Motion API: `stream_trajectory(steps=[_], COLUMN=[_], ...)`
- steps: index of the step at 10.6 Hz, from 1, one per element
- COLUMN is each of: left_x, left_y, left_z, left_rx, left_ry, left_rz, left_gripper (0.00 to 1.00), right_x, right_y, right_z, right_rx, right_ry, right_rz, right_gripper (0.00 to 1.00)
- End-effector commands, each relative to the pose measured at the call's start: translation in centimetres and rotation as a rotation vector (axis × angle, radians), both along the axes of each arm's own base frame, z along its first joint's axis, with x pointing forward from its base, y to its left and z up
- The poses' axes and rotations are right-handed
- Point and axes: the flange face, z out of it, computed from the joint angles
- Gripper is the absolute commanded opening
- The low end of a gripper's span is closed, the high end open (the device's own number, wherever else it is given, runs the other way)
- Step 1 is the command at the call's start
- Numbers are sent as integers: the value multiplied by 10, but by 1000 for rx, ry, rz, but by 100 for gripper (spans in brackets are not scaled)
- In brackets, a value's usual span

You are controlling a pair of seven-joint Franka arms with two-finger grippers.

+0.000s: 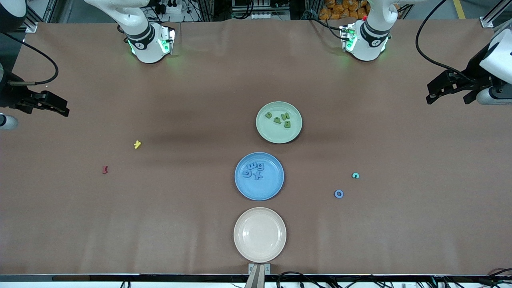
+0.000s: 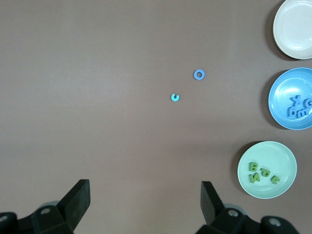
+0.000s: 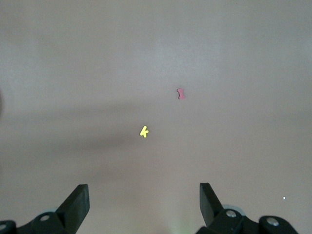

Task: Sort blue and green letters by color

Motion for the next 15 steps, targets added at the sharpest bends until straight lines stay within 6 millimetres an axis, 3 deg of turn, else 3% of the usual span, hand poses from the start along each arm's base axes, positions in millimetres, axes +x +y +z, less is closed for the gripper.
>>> stream_trajectory(steps=[1, 5, 15], left_x=[1, 0, 1], left_y=[0, -12, -9], left_z=[5, 5, 5], left_rx=[37, 47, 44], left_ry=[-2, -7, -6], left_rz=[-8, -32, -30], left_gripper=[100, 100, 100], right_x=[-7, -2, 4], right_y=[-15, -16, -12], right_z=[7, 7, 4], right_rx=[-18, -8, 0], right_ry=[-17, -32, -50], right_rz=[-38, -41, -34], right_gripper=[100, 100, 100])
